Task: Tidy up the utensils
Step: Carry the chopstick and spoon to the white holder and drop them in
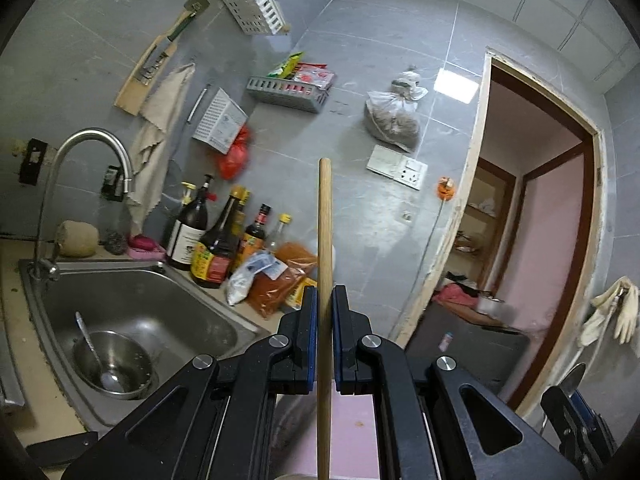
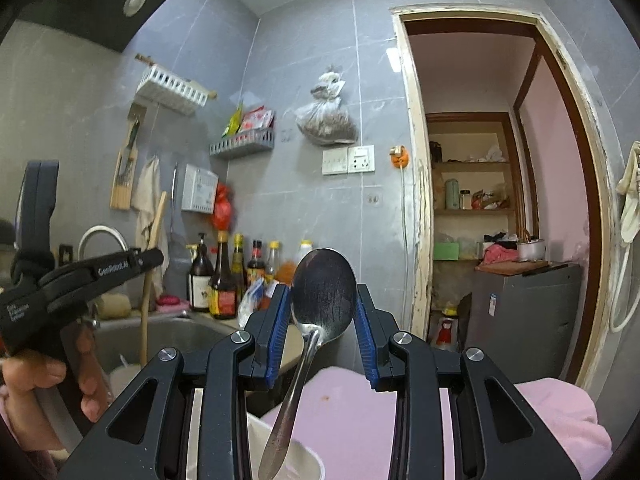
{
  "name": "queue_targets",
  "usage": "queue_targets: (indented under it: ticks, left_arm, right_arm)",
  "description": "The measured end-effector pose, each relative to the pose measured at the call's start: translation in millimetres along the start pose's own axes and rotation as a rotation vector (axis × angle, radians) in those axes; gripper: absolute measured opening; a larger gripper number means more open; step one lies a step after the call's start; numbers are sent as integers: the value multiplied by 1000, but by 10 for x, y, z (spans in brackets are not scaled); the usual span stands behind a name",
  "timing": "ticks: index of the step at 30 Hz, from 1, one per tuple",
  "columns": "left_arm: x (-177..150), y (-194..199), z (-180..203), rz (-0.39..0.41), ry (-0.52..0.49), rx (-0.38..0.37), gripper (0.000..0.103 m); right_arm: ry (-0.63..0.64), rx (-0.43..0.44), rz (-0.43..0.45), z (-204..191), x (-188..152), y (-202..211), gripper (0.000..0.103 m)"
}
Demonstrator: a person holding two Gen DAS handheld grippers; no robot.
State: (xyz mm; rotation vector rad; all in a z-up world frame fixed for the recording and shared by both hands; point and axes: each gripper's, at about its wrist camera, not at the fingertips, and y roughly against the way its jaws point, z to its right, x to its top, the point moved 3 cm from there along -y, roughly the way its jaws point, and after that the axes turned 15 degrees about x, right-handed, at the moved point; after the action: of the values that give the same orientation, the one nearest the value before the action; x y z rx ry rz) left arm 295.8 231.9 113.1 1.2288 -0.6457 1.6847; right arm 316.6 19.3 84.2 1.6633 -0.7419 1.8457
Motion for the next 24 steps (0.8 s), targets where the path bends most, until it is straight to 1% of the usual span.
queue_targets:
  ticks: [6,10,12,14,16,18,20,21,22,24]
  left_arm:
    - [-214,85,14,17,-22,24,5]
    - [-370,71,53,-25,-43,13,5]
    - [-440,88,92,-36,-72,6,5]
    - [-492,94,114,-65,-91,-8,5]
    - [-535,108,110,-103,-87,-28,5]
    - [-570,124,86,-129,-82,-32,5]
    - [-611,125,51,-174,-80,-37,5]
    - [-619,125,36,-190,-73,-40,6]
    - [-630,127,2,-211,-56,-47,6]
    - [-617,147,-43,-231,-33,-56,7]
  right_arm:
    - [26,9,-79,-92,-236,-78,30]
    - [6,1,-145,-91,-365,-117,30]
    - [-11,5,-166,-86,-403,-121,30]
    - [-27,17,-185,-81,-431,-124,30]
    - [-34,27,-195,-94,-436,-112,30]
    - [-38,38,-200,-108,-441,-82,30]
    - [-42,48,-202,-124,-426,-52,31]
    - [-47,56,-202,-131,-422,-37,34]
    - [-51,61,-201,-137,-417,-11,34]
    - [-59,67,-201,-147,-418,16,35]
